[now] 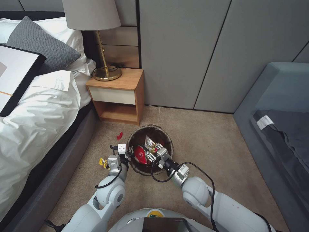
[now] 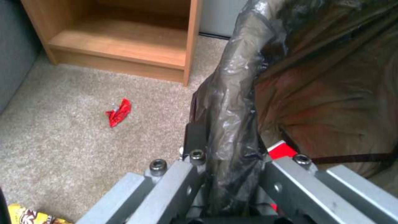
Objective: Pick up the trash bin, then pick up the garbage from the floor and place it into the trash bin.
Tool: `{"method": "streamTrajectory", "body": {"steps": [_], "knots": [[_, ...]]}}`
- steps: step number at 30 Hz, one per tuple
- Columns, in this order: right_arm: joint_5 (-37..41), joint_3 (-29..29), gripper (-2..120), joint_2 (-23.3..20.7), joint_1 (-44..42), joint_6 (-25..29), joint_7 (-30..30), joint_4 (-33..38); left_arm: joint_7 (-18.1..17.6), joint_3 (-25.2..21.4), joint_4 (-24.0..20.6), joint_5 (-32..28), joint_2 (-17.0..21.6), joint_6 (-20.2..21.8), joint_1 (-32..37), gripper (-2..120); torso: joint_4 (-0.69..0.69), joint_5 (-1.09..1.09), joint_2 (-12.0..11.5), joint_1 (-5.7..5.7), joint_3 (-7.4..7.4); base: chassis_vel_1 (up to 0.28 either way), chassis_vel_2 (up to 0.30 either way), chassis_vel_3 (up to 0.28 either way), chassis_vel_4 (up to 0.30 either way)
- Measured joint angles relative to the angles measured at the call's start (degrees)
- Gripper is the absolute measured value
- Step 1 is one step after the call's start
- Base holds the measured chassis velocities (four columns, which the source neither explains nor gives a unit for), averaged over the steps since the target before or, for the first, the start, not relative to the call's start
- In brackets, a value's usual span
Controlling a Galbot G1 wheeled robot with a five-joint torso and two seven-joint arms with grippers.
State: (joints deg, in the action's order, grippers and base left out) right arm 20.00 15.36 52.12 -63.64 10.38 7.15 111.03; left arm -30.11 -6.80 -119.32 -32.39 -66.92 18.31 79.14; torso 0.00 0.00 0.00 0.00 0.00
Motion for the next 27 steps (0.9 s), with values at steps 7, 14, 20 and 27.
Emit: {"method": "streamTrajectory", "body": {"steps": [7,14,20,27], "knots": [[-0.10,-0.25,76,0.12,-0.16,-0.29,0.73,0.65,0.00,0.00,0.31,-0.01,-0.13,-0.05,-0.16,2,0.00,0.00,0.00,0.00,0.00,0.000,0.000,0.000,0.000],[2.15,-4.38,98,-0.27,-0.31,-1.09,1.50,5.69,0.02,0.03,0.72,0.13,-0.29,-0.12,-0.15,2,0.01,0.01,0.00,0.00,0.00,0.000,0.000,0.000,0.000],[4.23,-9.03,100,-0.88,-0.64,-3.02,4.83,10.34,0.69,0.09,0.82,1.23,-0.40,-1.04,-0.04,2,0.00,0.00,0.00,0.00,0.00,0.000,0.000,0.000,0.000],[6.82,-18.07,100,-2.11,-2.57,-8.80,9.80,16.22,1.10,0.15,1.12,3.11,-0.61,-1.61,0.01,2,0.00,0.00,0.00,0.00,0.00,0.000,0.000,0.000,0.000]]}}
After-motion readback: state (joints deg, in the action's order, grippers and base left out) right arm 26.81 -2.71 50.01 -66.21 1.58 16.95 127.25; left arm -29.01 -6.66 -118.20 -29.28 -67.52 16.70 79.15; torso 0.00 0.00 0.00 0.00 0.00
